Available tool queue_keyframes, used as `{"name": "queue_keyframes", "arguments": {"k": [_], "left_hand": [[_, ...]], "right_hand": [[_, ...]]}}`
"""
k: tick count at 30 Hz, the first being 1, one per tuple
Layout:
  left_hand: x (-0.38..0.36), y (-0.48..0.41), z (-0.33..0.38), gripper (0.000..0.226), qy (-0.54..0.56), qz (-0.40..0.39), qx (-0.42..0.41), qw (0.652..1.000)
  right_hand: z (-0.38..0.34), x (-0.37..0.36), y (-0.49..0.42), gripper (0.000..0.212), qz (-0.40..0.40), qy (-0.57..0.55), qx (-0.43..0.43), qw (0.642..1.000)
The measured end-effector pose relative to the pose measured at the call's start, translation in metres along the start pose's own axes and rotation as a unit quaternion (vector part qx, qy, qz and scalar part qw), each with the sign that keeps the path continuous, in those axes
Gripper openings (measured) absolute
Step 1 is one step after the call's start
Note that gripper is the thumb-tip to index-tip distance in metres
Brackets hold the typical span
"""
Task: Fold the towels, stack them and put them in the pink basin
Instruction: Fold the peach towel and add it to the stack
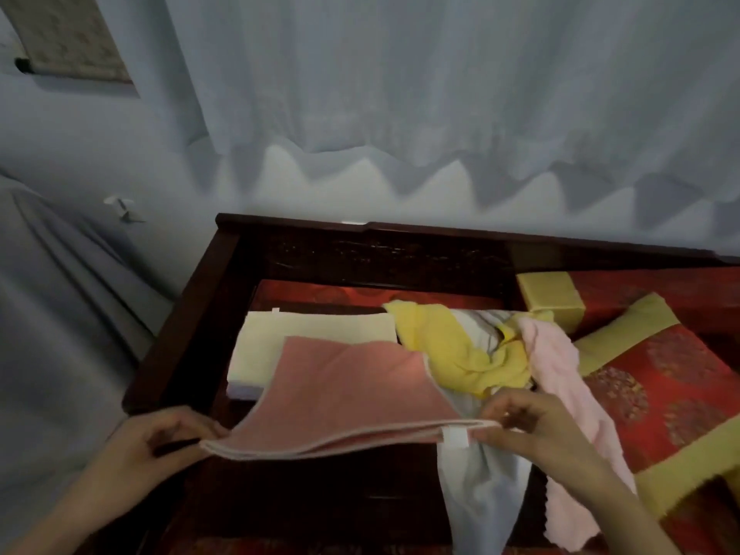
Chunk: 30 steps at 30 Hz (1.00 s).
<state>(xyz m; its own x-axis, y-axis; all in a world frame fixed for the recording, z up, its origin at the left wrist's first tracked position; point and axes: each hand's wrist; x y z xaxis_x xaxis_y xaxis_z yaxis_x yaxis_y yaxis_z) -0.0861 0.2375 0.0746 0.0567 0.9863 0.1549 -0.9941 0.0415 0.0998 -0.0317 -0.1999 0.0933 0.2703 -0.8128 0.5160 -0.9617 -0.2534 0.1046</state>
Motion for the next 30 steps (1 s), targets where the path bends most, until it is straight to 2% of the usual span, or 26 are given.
{"name": "queue_keyframes", "arguments": {"k": [2,4,5,7,9,12,17,20,23,25,28,30], "left_hand": [[-0.008,0.009,-0.029,0.010,-0.001,-0.009,0.050,0.999],[-0.014,0.008,-0.047,0.012,-0.007,-0.012,0.084,0.996],[-0.017,0.002,-0.054,0.014,-0.011,-0.008,0.098,0.995],[-0.022,-0.016,-0.062,0.015,-0.032,0.009,0.112,0.993],[-0.026,-0.045,-0.070,0.018,-0.041,0.051,0.108,0.992],[-0.032,-0.098,-0.073,0.009,-0.029,0.111,0.094,0.989],[-0.035,-0.172,-0.089,0.010,-0.014,0.151,0.143,0.978],[-0.040,-0.193,-0.108,0.010,-0.052,0.162,0.172,0.970],[-0.043,-0.205,-0.122,0.014,-0.062,0.144,0.203,0.967],[-0.046,-0.209,-0.124,0.014,-0.037,0.109,0.208,0.971],[-0.045,-0.218,-0.118,0.017,0.021,0.087,0.239,0.967],[-0.041,-0.222,-0.115,0.026,0.057,0.069,0.281,0.956]], "right_hand": [[0.031,-0.022,0.007,0.033,-0.029,0.005,-0.044,0.999],[0.055,-0.041,0.006,0.016,-0.043,0.020,-0.083,0.995],[0.068,-0.048,0.002,0.017,-0.037,0.025,-0.096,0.994],[0.085,-0.060,-0.011,0.030,0.002,0.037,-0.124,0.992],[0.092,-0.066,-0.034,0.022,0.045,0.036,-0.144,0.988],[0.094,-0.066,-0.083,0.011,0.107,0.027,-0.161,0.981],[0.107,-0.068,-0.151,0.013,0.132,0.059,-0.204,0.968],[0.122,-0.077,-0.172,0.007,0.111,0.095,-0.246,0.958],[0.137,-0.083,-0.185,0.011,0.045,0.071,-0.274,0.958],[0.139,-0.085,-0.188,0.023,-0.008,0.034,-0.276,0.961],[0.137,-0.087,-0.197,0.015,-0.032,-0.020,-0.291,0.956],[0.137,-0.086,-0.201,0.016,-0.037,-0.037,-0.304,0.951]]}}
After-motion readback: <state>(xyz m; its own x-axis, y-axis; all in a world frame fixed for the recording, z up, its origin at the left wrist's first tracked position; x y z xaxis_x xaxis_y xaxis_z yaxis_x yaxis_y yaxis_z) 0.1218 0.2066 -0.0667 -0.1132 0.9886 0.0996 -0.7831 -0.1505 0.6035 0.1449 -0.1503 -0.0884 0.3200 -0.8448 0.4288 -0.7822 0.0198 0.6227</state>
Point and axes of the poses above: each hand's wrist, its own y-axis away from the middle knuckle, its own x-axis out of the back of the hand, z = x × y, and after that the axes turned 13 degrees about y, right-handed
